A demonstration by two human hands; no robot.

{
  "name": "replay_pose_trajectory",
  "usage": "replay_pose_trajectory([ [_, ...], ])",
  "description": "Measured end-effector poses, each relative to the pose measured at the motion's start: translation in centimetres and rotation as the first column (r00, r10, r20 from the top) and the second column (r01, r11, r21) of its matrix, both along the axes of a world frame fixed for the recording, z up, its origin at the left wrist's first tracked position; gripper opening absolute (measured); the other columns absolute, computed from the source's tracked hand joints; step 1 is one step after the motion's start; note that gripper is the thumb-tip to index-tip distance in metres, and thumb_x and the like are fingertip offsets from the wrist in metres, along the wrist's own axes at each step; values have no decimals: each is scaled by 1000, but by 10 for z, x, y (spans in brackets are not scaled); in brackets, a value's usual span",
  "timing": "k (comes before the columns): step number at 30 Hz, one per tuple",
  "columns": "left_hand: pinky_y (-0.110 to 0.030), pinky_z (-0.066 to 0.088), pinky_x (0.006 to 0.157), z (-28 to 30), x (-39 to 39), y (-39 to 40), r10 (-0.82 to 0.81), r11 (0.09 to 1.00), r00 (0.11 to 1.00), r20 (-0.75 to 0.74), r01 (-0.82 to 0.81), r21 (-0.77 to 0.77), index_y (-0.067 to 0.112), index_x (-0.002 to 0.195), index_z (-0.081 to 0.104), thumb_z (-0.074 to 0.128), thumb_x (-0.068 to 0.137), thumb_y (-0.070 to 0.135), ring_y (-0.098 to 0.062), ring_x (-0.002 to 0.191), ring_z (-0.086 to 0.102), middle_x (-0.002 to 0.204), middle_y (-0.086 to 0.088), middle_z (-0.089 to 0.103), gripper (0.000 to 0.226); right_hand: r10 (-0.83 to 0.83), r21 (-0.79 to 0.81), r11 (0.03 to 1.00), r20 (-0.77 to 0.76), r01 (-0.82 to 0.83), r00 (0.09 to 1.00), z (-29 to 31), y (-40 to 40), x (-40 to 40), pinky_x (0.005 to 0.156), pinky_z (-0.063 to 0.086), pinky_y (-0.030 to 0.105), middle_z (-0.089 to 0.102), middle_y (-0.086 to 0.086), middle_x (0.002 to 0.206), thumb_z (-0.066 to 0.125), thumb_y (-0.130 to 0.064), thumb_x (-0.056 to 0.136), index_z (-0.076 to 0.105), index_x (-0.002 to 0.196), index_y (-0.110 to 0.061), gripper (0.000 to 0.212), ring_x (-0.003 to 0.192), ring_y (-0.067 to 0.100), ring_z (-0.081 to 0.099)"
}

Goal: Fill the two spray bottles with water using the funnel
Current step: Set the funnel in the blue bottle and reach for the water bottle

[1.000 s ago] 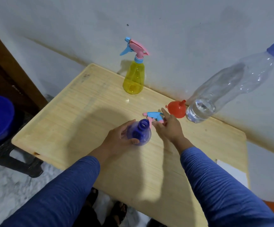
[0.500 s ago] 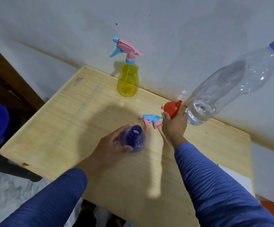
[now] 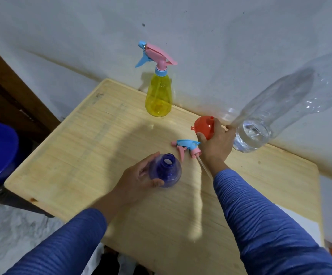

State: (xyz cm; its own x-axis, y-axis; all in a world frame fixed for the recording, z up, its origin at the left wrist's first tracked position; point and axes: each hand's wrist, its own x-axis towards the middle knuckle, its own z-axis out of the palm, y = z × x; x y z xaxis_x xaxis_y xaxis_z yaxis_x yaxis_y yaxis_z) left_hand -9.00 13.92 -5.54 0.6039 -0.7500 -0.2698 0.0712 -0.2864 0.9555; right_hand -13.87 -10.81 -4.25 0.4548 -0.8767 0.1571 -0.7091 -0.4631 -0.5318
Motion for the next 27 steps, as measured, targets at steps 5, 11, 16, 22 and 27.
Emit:
replay_pose_trajectory([
  [5,-18,42,102,0,0,1,-6,1000,1000,0,6,4,39,134,44,82,54,47,8,119,51,132,20,53,88,108,173,976,143,-133,984,2,2,-7,94,45,37,39,9,131,73,-23,75,42,131,-34,65,112,23,47],
  [11,-17,43,99,0,1,1,1,1000,1000,-12,-1,1,45,127,45,82,51,49,10,114,53,126,26,55,85,70,312,934,309,-171,948,33,8,-21,96,42,25,48,4,128,82,-15,64,52,129,-23,72,110,14,50],
  [16,-21,43,100,1,0,2,-9,1000,1000,-26,9,-8,35,136,45,85,48,57,5,116,54,130,20,55,99,-55,444,877,477,-186,877,60,26,-52,97,49,34,58,5,127,78,-6,69,52,131,-19,68,107,16,60],
  [22,-8,46,86,8,-3,1,-21,1000,1000,-17,21,-23,32,134,45,86,60,34,10,107,58,127,11,58,85,144,387,847,492,-364,859,91,59,-91,85,48,8,50,8,140,76,2,71,55,129,-20,65,109,8,57],
  [27,-27,48,99,2,0,4,-22,1000,1000,9,22,-4,36,136,45,81,53,53,0,114,57,128,13,59,92,464,204,842,198,-499,864,99,69,-107,92,36,2,37,1,149,75,2,70,53,130,-25,69,130,2,36],
])
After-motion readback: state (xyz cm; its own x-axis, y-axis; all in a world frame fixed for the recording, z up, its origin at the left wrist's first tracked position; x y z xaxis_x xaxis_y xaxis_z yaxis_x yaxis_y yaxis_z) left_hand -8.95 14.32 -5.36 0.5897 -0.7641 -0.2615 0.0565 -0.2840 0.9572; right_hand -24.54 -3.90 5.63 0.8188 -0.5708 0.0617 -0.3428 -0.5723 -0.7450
